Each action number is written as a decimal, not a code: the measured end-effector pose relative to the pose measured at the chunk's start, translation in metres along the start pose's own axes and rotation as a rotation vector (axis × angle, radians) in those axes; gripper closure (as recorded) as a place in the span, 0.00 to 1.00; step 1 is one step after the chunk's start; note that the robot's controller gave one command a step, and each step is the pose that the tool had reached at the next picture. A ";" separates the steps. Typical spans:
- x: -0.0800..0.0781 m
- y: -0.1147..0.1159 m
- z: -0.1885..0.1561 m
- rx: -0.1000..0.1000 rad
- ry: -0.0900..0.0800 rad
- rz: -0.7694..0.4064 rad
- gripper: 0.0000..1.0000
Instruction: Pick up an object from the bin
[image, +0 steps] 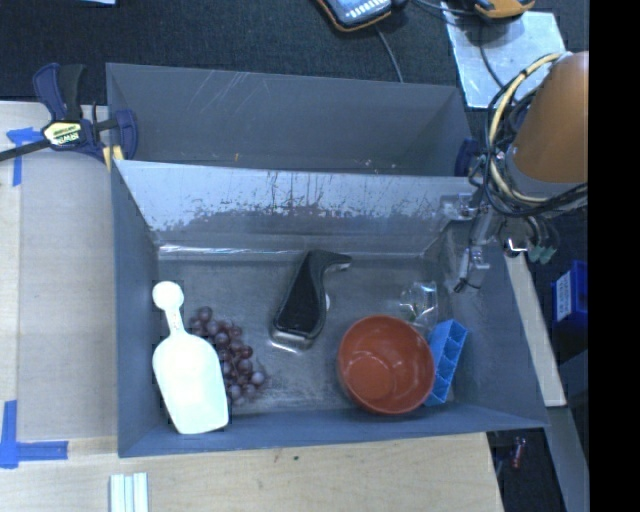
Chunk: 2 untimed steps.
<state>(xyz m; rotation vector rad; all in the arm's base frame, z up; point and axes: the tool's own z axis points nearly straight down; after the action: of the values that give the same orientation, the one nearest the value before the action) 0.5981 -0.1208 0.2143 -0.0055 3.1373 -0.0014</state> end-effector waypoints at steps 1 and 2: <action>0.000 0.000 0.000 0.000 0.000 0.000 0.00; 0.049 0.049 0.072 0.000 -0.003 -0.120 0.00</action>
Offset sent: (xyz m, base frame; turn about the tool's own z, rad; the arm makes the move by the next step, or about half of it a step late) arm -0.0507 0.0512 -0.0745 -0.1269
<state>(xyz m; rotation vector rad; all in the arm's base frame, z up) 0.5492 -0.0718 0.1421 -0.1934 3.1288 -0.0025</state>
